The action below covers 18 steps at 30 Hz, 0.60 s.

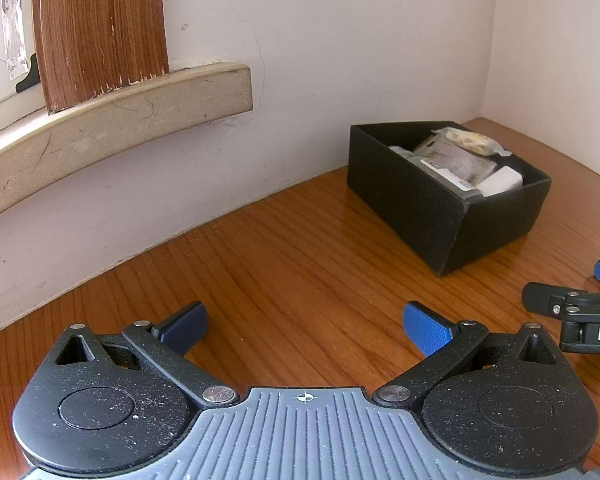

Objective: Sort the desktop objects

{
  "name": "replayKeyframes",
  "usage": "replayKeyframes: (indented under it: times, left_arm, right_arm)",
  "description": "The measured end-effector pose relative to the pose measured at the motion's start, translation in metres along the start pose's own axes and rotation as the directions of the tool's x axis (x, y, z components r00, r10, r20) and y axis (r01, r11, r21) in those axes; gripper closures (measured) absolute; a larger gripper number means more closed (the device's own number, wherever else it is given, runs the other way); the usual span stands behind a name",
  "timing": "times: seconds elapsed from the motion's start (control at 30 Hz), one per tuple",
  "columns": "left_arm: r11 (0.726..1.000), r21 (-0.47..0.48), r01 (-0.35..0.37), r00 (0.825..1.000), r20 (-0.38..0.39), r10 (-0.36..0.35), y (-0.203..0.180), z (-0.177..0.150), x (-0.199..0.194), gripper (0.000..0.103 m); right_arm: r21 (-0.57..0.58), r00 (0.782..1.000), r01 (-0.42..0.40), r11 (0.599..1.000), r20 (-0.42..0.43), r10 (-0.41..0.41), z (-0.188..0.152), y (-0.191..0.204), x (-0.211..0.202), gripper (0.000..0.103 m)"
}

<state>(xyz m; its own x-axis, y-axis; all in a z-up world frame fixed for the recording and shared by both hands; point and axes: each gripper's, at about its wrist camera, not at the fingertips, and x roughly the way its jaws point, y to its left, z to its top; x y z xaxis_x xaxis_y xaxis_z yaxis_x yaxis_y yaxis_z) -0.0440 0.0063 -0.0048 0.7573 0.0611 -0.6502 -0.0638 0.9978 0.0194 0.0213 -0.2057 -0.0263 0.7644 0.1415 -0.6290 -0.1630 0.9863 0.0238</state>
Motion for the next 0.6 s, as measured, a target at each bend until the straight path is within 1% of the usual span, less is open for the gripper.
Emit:
replayKeyframes:
  times: [0.6]
  left_arm:
    - [1.0, 0.0, 0.002, 1.0, -0.001, -0.002, 0.0012, 0.0002, 0.0004, 0.0]
  right_arm:
    - [-0.001, 1.0, 0.001, 1.0, 0.001, -0.001, -0.0009, 0.0015, 0.0003, 0.0]
